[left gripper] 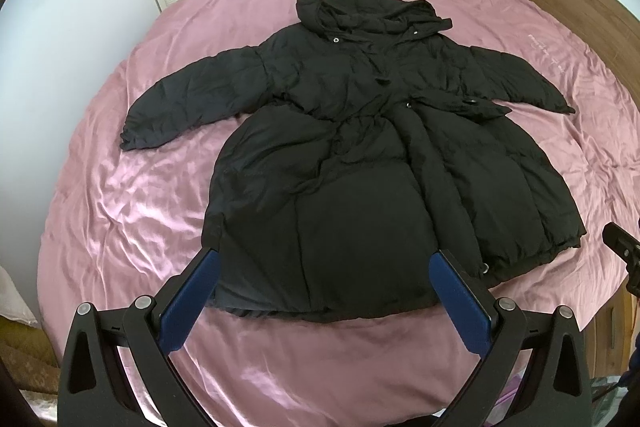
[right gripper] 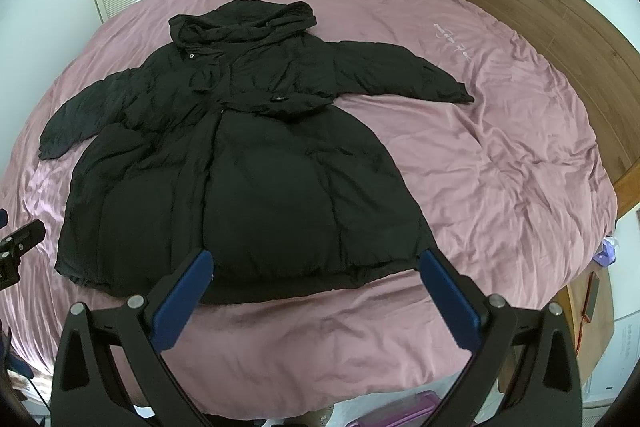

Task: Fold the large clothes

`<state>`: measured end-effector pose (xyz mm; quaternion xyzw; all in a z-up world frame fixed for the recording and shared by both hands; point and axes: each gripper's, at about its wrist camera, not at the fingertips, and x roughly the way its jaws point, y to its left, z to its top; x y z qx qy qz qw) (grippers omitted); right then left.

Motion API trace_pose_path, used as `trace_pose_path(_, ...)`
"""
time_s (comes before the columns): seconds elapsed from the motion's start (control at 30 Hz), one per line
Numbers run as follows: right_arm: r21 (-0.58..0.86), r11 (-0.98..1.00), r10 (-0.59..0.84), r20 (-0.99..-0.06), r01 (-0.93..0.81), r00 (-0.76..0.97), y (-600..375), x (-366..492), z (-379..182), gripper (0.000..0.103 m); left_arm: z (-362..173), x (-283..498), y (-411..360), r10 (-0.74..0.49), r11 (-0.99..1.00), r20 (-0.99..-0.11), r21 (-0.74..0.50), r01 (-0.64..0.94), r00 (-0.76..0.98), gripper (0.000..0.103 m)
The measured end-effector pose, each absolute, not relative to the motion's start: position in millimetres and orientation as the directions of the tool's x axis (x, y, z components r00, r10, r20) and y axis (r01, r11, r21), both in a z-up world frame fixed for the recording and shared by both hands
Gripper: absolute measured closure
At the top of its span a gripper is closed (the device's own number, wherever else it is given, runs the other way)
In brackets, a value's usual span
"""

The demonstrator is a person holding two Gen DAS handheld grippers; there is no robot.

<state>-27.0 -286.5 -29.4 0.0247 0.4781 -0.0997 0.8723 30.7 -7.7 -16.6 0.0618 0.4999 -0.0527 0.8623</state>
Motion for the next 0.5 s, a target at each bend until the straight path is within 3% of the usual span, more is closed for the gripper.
trace_pose_path(0.5, -0.026, 0.965, -0.164, -0.836, 0.261, 0.524, -301, -17, -21, 0.000, -20, 52, -11, -0.100, 0.980, -0.869, -0.001, 0.200, 0.484, 0.001)
